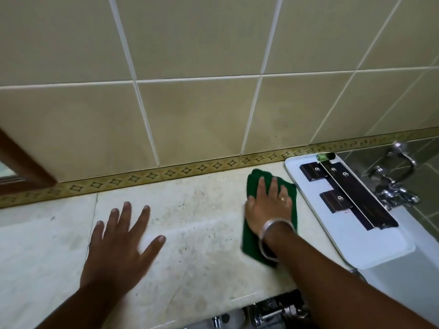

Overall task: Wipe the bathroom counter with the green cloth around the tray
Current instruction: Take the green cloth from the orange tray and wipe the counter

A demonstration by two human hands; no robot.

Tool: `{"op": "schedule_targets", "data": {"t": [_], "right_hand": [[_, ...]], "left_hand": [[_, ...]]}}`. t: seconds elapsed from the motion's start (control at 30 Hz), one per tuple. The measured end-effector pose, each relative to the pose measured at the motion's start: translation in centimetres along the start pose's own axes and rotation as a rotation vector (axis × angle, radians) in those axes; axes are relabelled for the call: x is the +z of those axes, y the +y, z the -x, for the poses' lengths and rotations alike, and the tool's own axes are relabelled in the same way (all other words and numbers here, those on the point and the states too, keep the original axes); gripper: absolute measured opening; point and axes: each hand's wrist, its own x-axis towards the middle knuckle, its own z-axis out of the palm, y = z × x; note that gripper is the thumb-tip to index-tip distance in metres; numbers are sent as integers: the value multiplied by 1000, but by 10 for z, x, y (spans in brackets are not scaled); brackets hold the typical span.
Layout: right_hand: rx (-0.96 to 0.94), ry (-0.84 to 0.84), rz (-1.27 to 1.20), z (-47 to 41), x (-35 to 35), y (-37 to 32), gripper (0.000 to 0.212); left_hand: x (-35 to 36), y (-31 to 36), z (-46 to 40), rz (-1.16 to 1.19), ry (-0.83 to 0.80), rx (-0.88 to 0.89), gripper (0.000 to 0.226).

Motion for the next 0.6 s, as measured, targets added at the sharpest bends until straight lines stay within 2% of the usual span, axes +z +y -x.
{"op": "schedule_targets", "data": {"t": [0.03, 0.07, 0.1, 0.2, 0.23, 0.27, 0.3, 0.37, 0.43, 0.5, 0.6], "right_hand": [[75, -27, -22, -12, -4, -26, 71], [62, -50, -1, -17, -5, -50, 72], [-44, -47, 44, -16, 0, -66, 72], [-659, -105, 143, 20, 8, -43, 70], [-783, -108, 154, 30, 10, -16, 69], [-808, -104, 144, 37, 8, 10, 68], [-734, -77, 151, 35, 5, 32, 68], [-474, -38, 182, 15, -3, 50, 68], [-283, -49, 163, -9, -9, 24, 68], [-365, -52, 180, -13, -8, -15, 67], [-717, -102, 197, 18, 4, -21, 68]], "left_hand": [[0, 0, -1, 5, 1, -2, 83], [0, 1, -1, 12, 1, -2, 83], [0, 1, -1, 17, 5, -3, 84], [-2, 2, 1, 18, 5, -1, 84], [-2, 2, 2, 17, 3, 2, 84], [-3, 2, 2, 18, 1, 2, 84], [-4, 2, 2, 20, -2, 1, 84], [-4, 2, 2, 25, -9, 3, 84], [-5, 1, 0, 22, -5, -1, 85], [-7, 1, -1, 18, 7, 0, 87], [-8, 3, 1, 17, 3, 3, 88]]}}
